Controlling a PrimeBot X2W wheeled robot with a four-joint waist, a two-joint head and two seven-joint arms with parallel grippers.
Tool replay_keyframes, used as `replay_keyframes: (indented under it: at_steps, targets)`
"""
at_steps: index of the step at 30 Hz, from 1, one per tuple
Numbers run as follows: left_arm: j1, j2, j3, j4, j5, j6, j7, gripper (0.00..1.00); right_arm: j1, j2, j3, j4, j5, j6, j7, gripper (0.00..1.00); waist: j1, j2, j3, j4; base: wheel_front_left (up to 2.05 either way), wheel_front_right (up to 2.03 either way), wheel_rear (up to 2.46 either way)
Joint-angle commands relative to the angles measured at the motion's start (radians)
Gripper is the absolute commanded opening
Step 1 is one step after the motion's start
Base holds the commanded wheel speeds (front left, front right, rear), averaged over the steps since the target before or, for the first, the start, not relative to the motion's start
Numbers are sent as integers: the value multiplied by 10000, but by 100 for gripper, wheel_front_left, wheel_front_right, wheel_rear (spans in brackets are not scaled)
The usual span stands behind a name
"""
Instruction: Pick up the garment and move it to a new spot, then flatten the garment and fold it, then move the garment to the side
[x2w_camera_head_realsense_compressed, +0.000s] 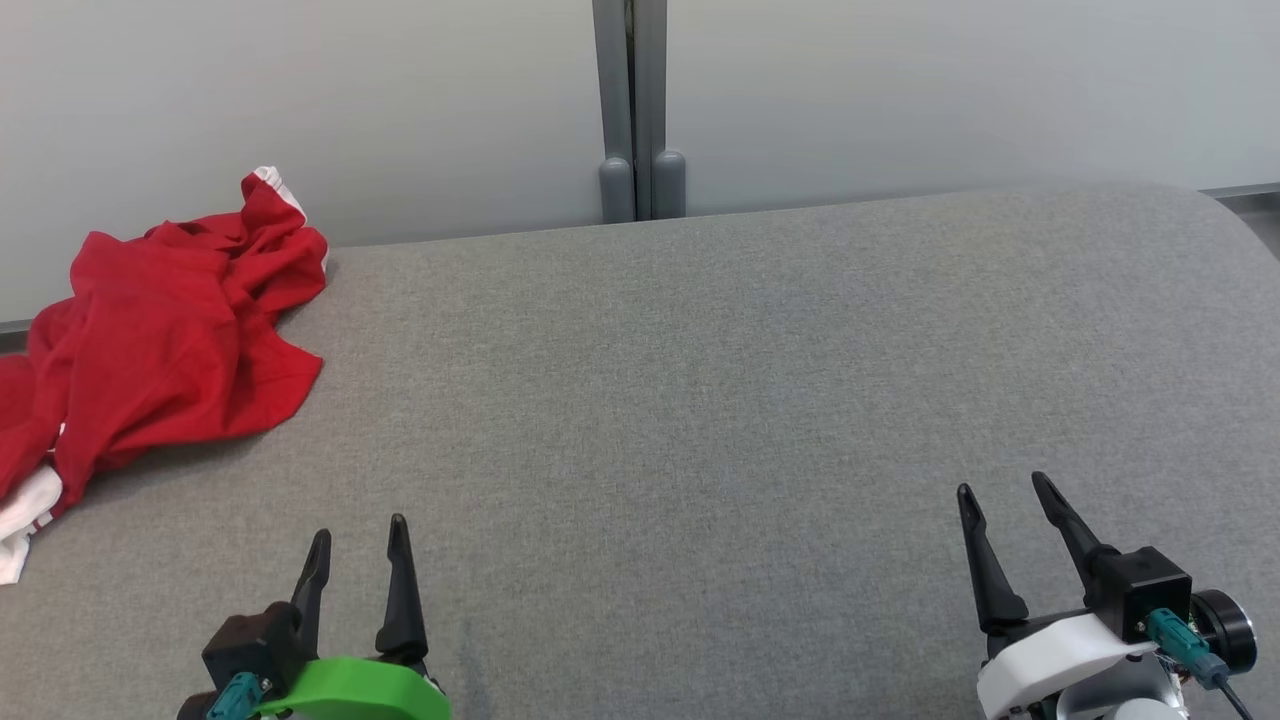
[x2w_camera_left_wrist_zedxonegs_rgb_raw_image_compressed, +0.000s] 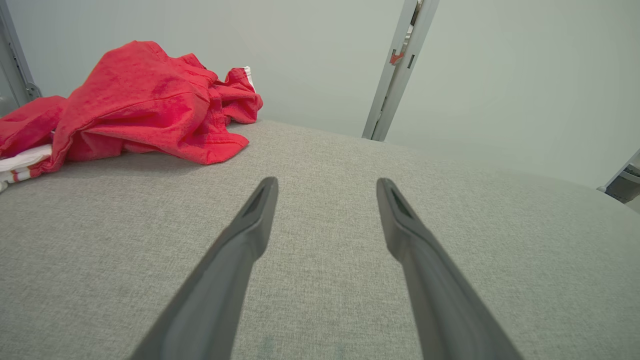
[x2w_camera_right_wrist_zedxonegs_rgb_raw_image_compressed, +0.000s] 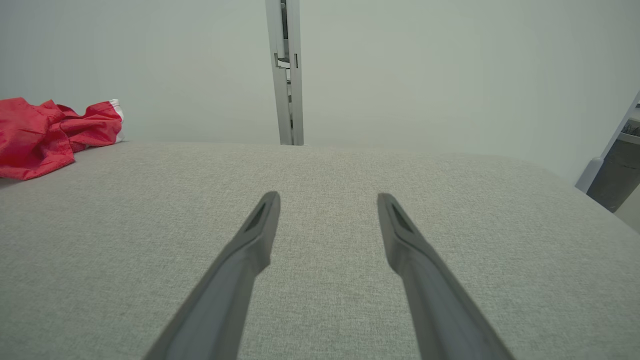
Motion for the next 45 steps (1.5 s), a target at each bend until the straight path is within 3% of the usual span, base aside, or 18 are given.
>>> replay_keyframes:
  at_steps: [1, 14, 34, 40, 45]
  targets:
    - [121, 82, -26, 12, 224, 19, -91, 100, 106, -57, 23, -86, -231, 3, -101, 100, 0, 0, -4, -3, 0, 0, 0]
    - [156, 89, -131, 165, 977, 56, -333, 100, 191, -67, 87, -131, -1218, 4, -315, 100, 0, 0, -40, 7, 0, 0, 0]
    - [83, 87, -131, 319, 862, 10, -301, 100, 204, -66, 6, -119, -986, 2, -321, 100, 0, 0, -41, 82, 0, 0, 0]
    - [18, 86, -155, 291, 806, 18, -300, 100, 292, -63, -92, -96, -918, 1, -320, 100, 0, 0, -118, 613, 0, 0, 0]
    - [-38, 86, -201, 309, 871, -27, -300, 100, 327, -60, -253, -99, -767, -1, -320, 100, 0, 0, -185, 1550, 0, 0, 0]
